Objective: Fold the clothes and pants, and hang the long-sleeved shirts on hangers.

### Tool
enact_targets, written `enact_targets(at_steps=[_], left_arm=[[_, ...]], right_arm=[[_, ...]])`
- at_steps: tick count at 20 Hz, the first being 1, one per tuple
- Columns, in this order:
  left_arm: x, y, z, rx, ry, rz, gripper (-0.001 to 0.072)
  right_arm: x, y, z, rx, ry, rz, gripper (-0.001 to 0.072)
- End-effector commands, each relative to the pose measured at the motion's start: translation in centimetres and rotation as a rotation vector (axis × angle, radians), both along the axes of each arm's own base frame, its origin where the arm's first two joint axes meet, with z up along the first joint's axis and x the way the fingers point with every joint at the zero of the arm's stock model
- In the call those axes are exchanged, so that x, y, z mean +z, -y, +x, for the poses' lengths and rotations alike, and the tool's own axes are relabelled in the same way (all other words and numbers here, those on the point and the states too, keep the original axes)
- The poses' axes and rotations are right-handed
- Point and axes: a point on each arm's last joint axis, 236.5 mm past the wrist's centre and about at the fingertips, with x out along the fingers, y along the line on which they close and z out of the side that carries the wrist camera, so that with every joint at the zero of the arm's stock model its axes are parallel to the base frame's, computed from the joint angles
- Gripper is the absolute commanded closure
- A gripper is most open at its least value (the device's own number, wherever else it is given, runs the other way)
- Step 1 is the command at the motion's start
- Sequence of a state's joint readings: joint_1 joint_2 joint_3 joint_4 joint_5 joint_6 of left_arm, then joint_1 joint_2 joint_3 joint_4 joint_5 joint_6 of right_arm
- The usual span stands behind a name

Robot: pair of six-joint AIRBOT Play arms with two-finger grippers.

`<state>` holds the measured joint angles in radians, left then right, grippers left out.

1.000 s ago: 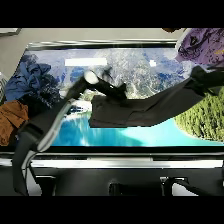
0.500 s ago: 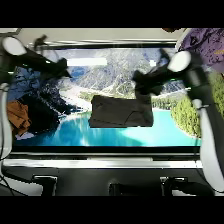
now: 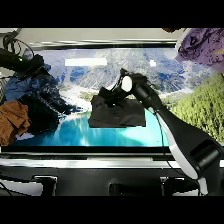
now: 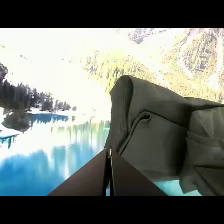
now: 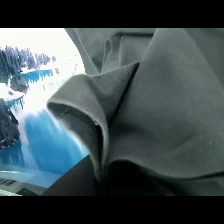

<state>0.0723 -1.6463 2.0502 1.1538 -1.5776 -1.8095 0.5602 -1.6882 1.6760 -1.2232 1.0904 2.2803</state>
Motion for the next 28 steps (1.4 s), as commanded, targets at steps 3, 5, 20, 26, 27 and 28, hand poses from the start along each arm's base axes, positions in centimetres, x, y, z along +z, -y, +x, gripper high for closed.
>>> enact_targets(at_steps=[3,5,20,26,27,28], left_arm=[[-0.6,-0.4,-0.3,-0.001,-0.018,0.005,0.0689],[-0.8,-0.4,-0.3,-0.006,-0.019,0.007,0.0689],[-0.8,-0.4,-0.3,-0.019,-0.013,0.012,0.0689],[-0.8,-0.5,-0.3,-0.017,-0.013,0.012,0.0689],[-0.8,-0.5,-0.3,-0.017,-0.013,0.013,0.0689],[-0.8,-0.5,-0.3,-0.017,-0.013,0.013,0.0689]], right_arm=[[-2.3,-2.4,0.9,-0.023,0.006,0.037,0.0679],[-1.9,-2.7,1.7,-0.036,0.037,0.054,0.0679],[6.9,2.1,4.2,0.088,0.25,0.148,0.0224],[4.2,22.7,5.4,0.03,0.124,0.018,0.0116],[2.7,24.8,5.1,-0.004,0.095,0.056,0.0116],[1.2,26.1,4.5,-0.037,0.064,0.118,0.0117]])
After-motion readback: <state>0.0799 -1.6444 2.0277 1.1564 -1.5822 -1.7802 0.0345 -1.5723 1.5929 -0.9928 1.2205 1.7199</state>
